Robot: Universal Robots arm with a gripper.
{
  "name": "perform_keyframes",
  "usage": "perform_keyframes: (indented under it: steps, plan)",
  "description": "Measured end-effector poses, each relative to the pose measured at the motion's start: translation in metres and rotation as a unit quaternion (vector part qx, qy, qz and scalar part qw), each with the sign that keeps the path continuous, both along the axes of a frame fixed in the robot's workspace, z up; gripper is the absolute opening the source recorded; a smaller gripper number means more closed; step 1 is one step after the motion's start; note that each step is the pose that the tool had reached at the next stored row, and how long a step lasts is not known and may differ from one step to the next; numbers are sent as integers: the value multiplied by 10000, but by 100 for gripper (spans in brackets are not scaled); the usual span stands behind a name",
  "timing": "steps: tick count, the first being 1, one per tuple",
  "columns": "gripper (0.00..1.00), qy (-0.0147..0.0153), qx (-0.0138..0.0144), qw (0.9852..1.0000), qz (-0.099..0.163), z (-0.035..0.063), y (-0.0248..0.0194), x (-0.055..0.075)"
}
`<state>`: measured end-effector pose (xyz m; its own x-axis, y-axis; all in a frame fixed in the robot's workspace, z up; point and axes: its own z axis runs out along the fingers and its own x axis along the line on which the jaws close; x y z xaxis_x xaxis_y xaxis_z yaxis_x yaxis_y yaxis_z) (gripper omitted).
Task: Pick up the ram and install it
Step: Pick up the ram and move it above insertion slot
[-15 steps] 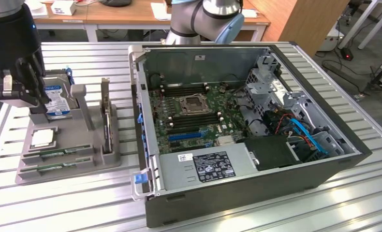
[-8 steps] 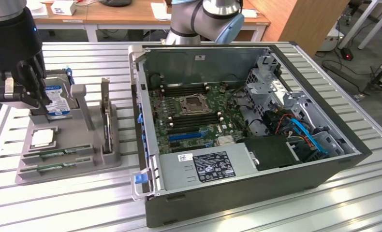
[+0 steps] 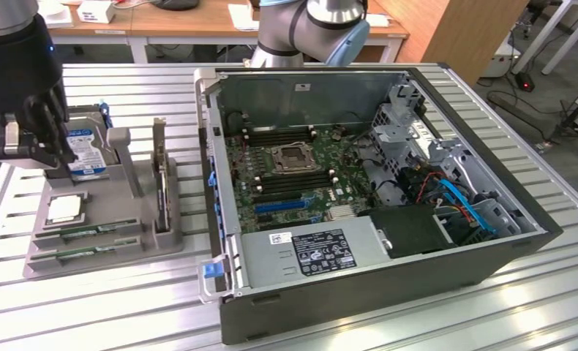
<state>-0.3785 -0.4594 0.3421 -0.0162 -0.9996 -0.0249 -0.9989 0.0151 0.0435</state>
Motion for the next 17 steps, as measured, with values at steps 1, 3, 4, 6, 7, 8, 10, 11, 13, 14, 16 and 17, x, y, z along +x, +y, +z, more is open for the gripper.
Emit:
perform_keyframes:
  steps: [1, 3, 4, 6, 7, 8, 10, 11, 13, 14, 16, 17]
  plan:
    - [29, 0, 0, 10000, 0, 0, -14, 0]
    - [29, 0, 1, 10000, 0, -1, -44, 0]
    - [29, 0, 2, 10000, 0, 0, -58, 0]
    - [29, 0, 3, 10000, 0, 0, -76, 0]
    - [29, 0, 3, 10000, 0, 0, -76, 0]
    - [29, 0, 3, 10000, 0, 0, -76, 0]
    - [29, 0, 4, 10000, 0, -2, -76, 0]
    - [29, -1, 4, 10000, 0, -10, -76, 0]
    - [29, 0, 5, 10000, 0, -36, -76, 0]
    - [29, 0, 6, 10000, 0, -52, -76, 0]
    - [29, -1, 6, 10000, 0, -82, -76, 0]
    - [29, 0, 6, 10000, 0, -96, -76, 0]
